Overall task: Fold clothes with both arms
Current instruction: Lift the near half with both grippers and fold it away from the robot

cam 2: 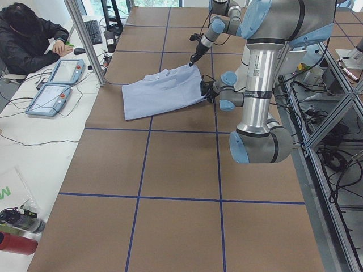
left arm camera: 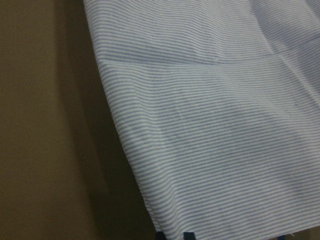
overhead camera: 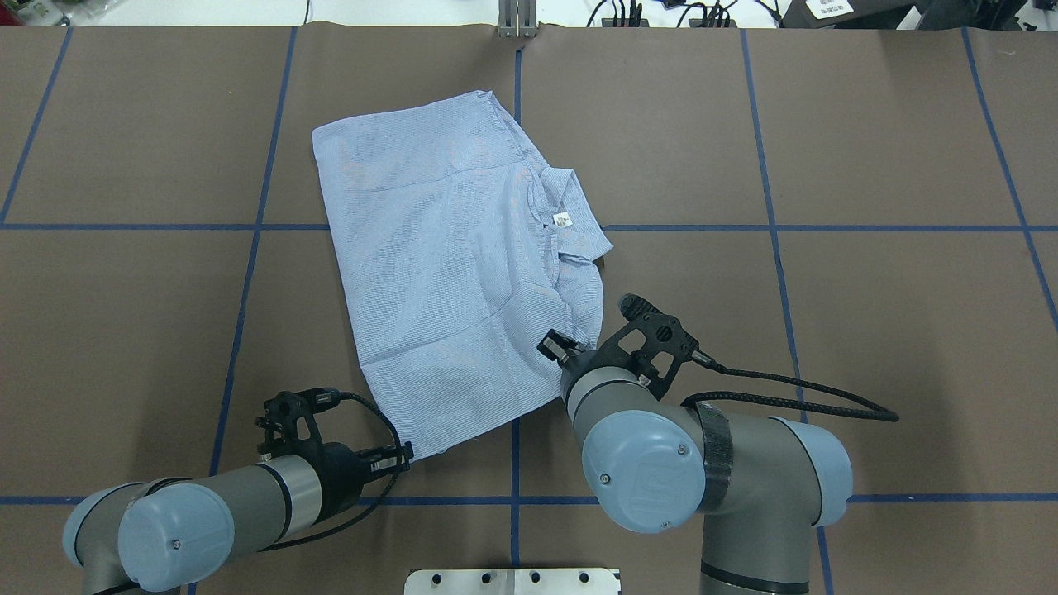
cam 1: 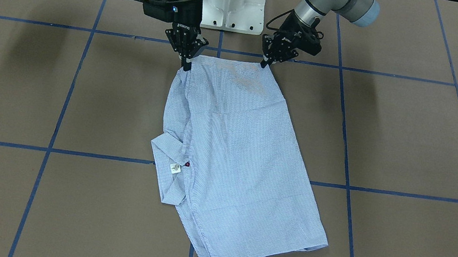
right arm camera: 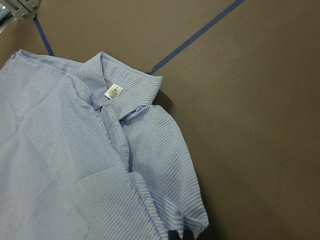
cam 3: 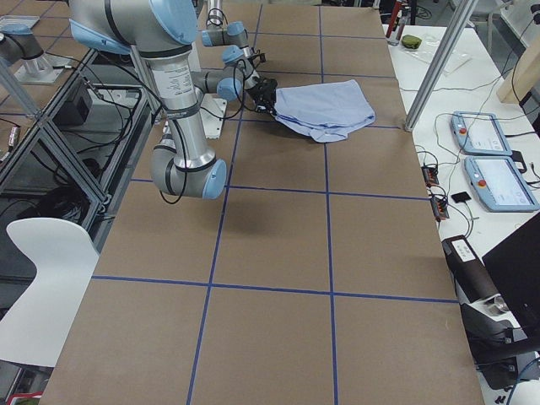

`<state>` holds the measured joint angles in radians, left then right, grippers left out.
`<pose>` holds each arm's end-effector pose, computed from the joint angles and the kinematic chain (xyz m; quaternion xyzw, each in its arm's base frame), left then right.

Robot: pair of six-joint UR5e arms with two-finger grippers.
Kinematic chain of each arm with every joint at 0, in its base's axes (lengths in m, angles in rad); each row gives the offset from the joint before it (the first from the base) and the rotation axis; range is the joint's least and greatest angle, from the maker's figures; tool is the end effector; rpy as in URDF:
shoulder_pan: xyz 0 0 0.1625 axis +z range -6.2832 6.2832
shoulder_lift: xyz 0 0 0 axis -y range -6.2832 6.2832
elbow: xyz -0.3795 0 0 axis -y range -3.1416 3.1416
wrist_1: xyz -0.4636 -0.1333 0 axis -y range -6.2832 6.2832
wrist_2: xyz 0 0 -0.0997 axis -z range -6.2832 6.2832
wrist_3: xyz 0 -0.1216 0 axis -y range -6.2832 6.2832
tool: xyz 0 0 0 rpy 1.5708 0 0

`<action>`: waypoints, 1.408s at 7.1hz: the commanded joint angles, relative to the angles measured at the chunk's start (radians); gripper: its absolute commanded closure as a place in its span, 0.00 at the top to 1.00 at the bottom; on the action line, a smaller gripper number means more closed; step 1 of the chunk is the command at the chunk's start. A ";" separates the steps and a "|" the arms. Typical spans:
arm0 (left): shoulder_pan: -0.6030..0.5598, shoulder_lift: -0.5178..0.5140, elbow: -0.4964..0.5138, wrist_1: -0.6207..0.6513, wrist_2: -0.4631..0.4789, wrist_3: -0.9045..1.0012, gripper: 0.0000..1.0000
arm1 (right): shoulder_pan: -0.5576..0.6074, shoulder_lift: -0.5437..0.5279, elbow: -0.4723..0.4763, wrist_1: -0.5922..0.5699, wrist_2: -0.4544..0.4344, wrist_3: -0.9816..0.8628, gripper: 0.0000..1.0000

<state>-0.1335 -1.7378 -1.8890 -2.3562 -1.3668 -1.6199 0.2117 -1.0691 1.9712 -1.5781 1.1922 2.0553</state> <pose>0.5899 -0.2386 0.2605 0.1068 0.5864 -0.1332 0.7919 -0.5691 -0.3046 0.1244 0.1103 -0.4440 0.3786 0.8046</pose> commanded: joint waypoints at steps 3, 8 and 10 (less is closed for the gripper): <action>-0.009 0.046 -0.232 0.003 -0.046 0.006 0.00 | -0.036 -0.032 0.201 -0.160 0.003 0.000 0.00; -0.108 0.026 -0.566 0.383 -0.239 0.012 0.00 | -0.140 -0.008 0.522 -0.520 0.003 0.019 0.00; -0.226 -0.115 -0.443 0.512 -0.245 0.090 0.00 | -0.030 0.122 0.319 -0.510 0.004 -0.019 0.00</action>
<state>-0.2911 -1.7705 -2.4027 -1.9183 -1.6051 -1.5847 0.1209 -1.0199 2.3984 -2.0897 1.1946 2.0595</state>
